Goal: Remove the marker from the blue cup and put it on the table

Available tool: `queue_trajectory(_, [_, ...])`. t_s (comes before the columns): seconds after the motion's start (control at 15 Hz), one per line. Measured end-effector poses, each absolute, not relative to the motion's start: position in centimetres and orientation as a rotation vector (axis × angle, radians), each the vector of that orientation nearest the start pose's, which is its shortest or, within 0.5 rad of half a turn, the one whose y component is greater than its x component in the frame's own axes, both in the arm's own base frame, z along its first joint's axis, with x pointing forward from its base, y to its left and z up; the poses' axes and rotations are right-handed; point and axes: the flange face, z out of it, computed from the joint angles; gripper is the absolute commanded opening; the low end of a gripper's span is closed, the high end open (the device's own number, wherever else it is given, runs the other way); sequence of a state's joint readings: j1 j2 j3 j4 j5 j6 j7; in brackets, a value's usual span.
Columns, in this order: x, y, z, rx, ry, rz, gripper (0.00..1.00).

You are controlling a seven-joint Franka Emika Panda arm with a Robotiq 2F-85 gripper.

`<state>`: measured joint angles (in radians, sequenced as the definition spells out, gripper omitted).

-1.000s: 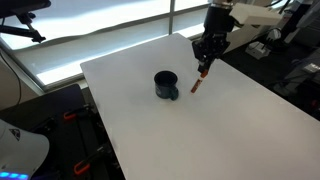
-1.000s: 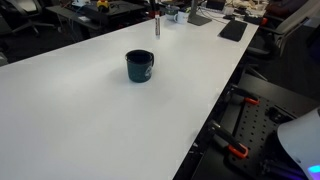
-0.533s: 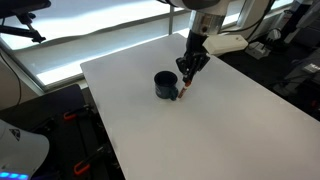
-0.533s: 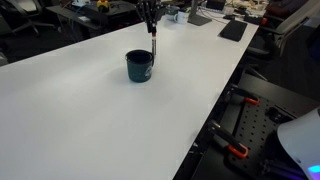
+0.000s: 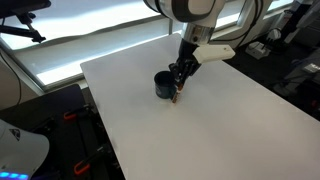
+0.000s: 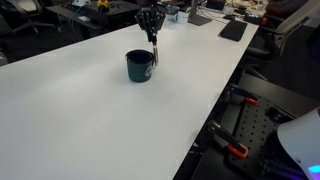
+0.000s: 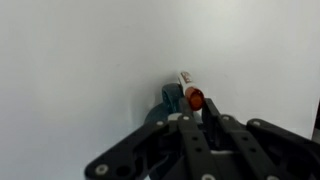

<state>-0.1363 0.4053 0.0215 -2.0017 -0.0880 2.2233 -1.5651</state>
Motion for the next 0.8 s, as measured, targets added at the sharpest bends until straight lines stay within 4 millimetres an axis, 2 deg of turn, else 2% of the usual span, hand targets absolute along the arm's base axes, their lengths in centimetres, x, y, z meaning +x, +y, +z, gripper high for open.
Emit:
queue_trajectory(0.07, [58.16, -6.99, 23.77, -2.209, -2.069, 0.247, 0.39])
queue_trajectory(0.13, [58.13, -6.96, 23.56, -2.21, -2.061, 0.245, 0.4])
queue_trajectory(0.2, [58.11, -6.89, 23.37, -2.21, -2.05, 0.238, 0.22])
queue_trajectory(0.33, [58.07, -6.89, 23.13, -2.208, -2.046, 0.241, 0.38])
queue_trajectory(0.8, [58.05, -6.91, 23.0, -2.207, -2.045, 0.243, 0.4])
